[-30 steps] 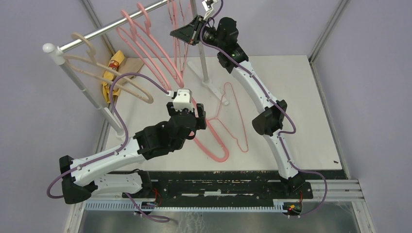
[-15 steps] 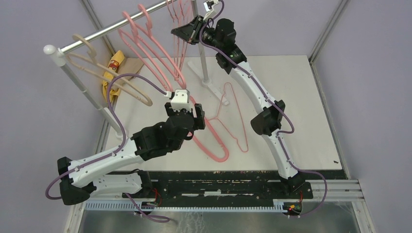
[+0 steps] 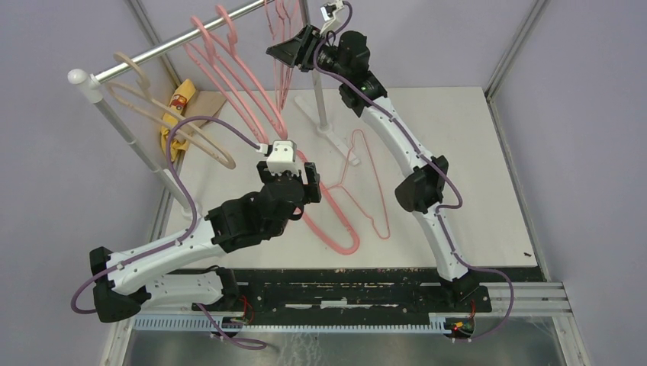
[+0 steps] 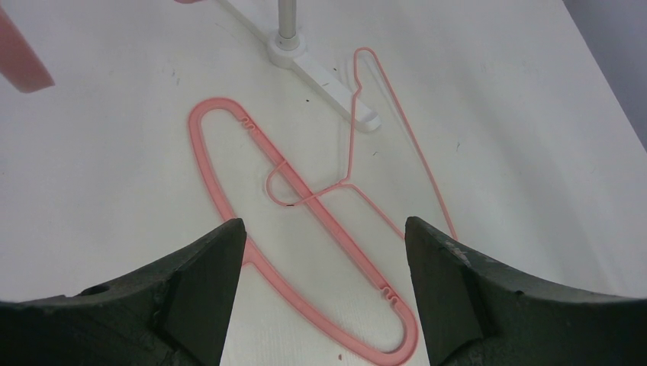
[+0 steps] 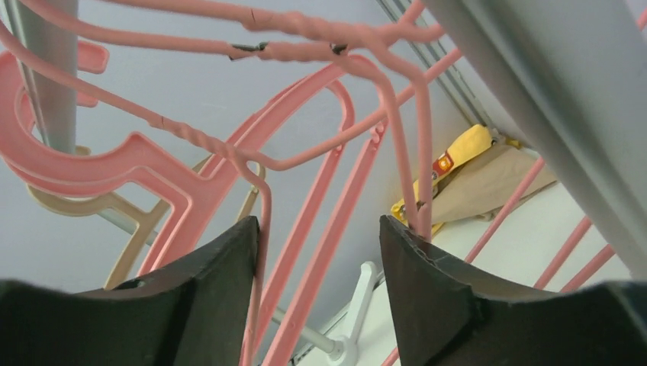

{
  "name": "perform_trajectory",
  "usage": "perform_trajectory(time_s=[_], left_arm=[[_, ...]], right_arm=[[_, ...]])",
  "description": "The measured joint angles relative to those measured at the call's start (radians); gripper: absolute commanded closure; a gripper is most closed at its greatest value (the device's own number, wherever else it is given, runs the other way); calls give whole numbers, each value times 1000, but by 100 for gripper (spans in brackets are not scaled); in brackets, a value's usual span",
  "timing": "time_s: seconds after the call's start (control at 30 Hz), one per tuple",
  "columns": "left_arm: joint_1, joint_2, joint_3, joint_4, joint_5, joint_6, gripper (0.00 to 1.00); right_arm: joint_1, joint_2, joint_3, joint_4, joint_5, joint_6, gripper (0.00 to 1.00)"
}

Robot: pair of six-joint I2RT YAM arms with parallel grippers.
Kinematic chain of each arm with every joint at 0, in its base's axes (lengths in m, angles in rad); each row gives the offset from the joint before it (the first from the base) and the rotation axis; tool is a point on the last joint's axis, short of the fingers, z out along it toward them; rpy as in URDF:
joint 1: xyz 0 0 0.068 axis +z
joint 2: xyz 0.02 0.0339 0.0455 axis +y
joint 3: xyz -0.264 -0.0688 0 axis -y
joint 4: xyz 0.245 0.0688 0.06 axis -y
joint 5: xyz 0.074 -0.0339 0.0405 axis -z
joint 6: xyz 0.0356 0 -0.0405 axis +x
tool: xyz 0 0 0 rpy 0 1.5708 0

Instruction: Organize the hangers

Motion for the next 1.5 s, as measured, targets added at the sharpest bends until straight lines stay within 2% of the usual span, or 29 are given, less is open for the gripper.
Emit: perform_trajectory(time_s=[0.17, 0.37, 0.53, 0.8, 0.97, 1.07, 1.23, 1.33, 1.5], left_arm=[[0, -3, -5, 0, -3, 0, 15], [0, -9, -19, -23, -7, -1, 12], [0, -18, -33, -63, -11, -13, 7], [0, -38, -50, -169, -28, -92, 1], [0, -50, -79, -218, -26, -155, 0], [0, -51, -90, -244, -24, -182, 0], [0, -50, -98, -262, -21, -213, 0], [0, -49, -99, -263, -21, -223, 0], [0, -49, -108, -261, -21, -225, 1]], right_arm=[[-4, -91, -177, 35, -23, -2, 21], [-5, -287, -481, 62, -32, -60, 16], [-5, -509, -703, 24, 0, -181, 16], [-5, -856, -937, -113, 96, -398, 17], [5, -991, -1112, -217, 158, -494, 20], [19, -1017, -1246, -289, 200, -534, 29], [60, -1010, -1523, -400, 262, -555, 38], [90, -1001, -1646, -463, 312, -547, 41], [124, -1000, -1732, -487, 373, -534, 43]])
